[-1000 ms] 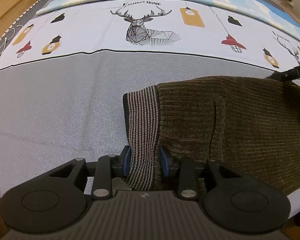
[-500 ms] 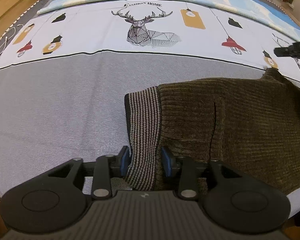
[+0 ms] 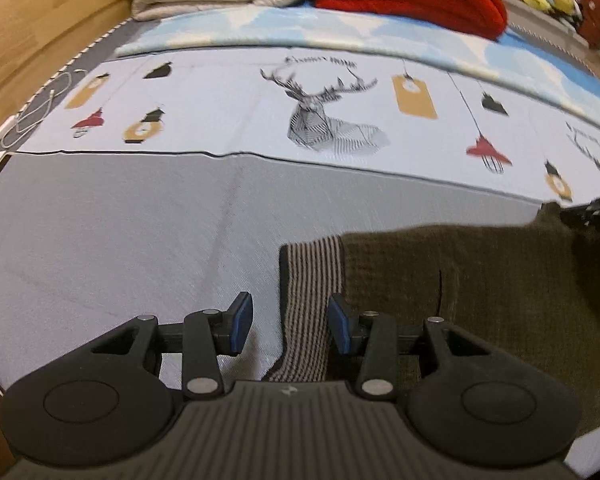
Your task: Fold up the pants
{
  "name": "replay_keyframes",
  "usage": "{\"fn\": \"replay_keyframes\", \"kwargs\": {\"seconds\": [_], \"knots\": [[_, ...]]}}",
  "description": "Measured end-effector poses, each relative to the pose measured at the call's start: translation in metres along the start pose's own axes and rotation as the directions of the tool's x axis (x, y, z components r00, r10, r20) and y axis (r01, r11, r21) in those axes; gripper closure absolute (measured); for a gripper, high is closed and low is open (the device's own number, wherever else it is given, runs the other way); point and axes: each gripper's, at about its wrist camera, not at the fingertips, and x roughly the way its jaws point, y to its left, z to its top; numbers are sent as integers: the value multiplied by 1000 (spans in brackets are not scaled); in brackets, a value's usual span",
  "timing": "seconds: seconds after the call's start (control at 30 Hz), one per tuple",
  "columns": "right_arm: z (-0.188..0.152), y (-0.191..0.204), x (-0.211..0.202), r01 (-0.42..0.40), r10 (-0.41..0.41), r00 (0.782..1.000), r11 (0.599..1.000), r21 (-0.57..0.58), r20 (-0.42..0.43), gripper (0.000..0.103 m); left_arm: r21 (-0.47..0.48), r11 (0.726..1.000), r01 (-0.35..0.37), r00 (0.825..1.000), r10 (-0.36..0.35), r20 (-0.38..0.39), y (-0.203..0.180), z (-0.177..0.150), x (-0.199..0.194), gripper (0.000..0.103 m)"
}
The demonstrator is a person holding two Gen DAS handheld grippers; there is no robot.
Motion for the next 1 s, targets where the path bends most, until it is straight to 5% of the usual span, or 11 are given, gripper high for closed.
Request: {"fn": "replay_keyframes", "kwargs": {"seconds": [0.17,0.33,0.4,0.47,0.57,0.83,1.0], "knots": [[2,-8,2,202,-206,977,977,68,48,103,-37,999,9,999,-7,33,1,7,-10,57],[2,-45,-58,172,-229,954,946,275,192,99,-40,999,33,997,-30,66,-10,12,-20,57],[-6,-63,-89,133,-234,938,925,356,257,91,-43,998,45,997,-42,72,-16,12,-23,57],[-20,-80,-123,136,-280,910,898,418,306,64,-43,997,60,995,-56,78,-24,12,-25,57],[-49,-108,-167,171,-375,861,850,498,344,59,-38,995,88,993,-84,81,-40,12,-27,57],[-186,-197,-274,208,-572,779,621,756,256,59,23,986,167,984,-168,56,-111,18,-20,57],[-299,-240,-318,228,-665,738,403,887,113,59,115,976,184,980,-191,58,-164,22,-17,57]]}}
